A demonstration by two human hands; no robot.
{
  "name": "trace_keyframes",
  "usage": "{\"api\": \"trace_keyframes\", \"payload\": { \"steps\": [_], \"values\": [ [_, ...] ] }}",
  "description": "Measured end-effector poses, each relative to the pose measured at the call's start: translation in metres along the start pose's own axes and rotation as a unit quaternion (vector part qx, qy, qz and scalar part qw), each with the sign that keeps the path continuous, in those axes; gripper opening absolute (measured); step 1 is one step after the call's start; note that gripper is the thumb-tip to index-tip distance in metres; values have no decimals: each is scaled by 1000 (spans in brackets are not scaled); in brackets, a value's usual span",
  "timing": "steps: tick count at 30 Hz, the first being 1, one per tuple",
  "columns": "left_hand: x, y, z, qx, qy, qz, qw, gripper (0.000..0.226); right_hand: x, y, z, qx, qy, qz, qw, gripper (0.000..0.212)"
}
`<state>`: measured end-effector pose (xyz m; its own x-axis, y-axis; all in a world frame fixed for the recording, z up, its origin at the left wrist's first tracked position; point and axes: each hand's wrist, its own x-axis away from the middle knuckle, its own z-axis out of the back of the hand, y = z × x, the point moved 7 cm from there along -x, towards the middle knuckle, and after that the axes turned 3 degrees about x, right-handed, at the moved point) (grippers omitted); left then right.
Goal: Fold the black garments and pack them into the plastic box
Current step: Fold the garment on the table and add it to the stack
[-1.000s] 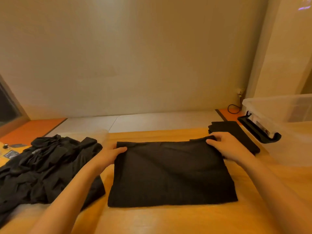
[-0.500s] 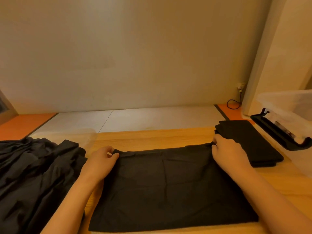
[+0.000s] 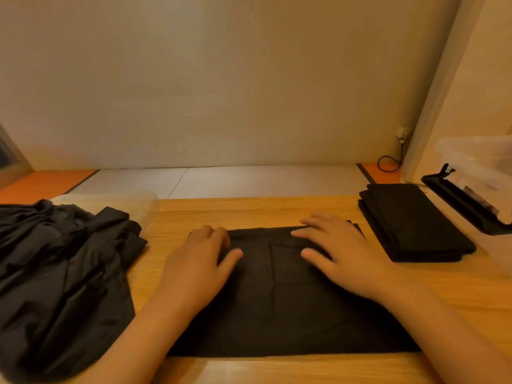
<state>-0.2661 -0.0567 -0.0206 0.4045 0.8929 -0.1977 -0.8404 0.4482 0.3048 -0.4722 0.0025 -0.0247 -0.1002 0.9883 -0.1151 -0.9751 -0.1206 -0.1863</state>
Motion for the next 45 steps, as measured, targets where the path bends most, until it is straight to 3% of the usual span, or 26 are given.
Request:
{"api": "trace_keyframes", "payload": {
  "steps": [3,5,7,11,14,17,20,22,24,34,38,41,45],
  "values": [
    [9,2,-39,-58,-142,24,988,72,0,-6,-27,0,-109,0,994,54],
    [8,-3,-52,-67,-190,40,979,88,-3,3,-40,25,-142,-22,989,62],
    [4,-8,-56,-66,-194,27,978,105,-6,16,-43,43,-143,-51,988,74],
    [-5,-14,-58,-63,-164,-3,985,122,-9,28,-42,49,-131,-95,986,72],
    [-9,-14,-53,-57,-122,-14,991,112,-8,31,-41,55,-118,-116,985,86],
    [-9,-8,-42,-47,-67,-32,996,106,-4,29,-27,72,-66,-127,987,64],
    [-6,19,-42,-39,-45,-124,991,83,-5,-5,-19,38,-29,-47,998,56],
    [-2,37,-50,-29,-65,-179,981,78,-7,-32,-29,24,-49,18,998,56],
    [-1,40,-59,-14,-99,-188,977,81,-10,-40,-42,14,-74,30,997,56],
    [-8,29,-69,-46,-162,-143,975,95,-20,7,-48,46,-88,-78,992,53],
    [-15,33,-60,-30,-181,-124,975,80,-19,20,-38,46,-69,-107,991,54],
    [-28,44,-54,-41,-147,-166,974,71,-17,7,-39,39,-70,-54,995,53],
    [-36,44,-67,-9,-181,-199,963,64,-21,4,-43,37,-76,-51,995,53]
  ]
}}
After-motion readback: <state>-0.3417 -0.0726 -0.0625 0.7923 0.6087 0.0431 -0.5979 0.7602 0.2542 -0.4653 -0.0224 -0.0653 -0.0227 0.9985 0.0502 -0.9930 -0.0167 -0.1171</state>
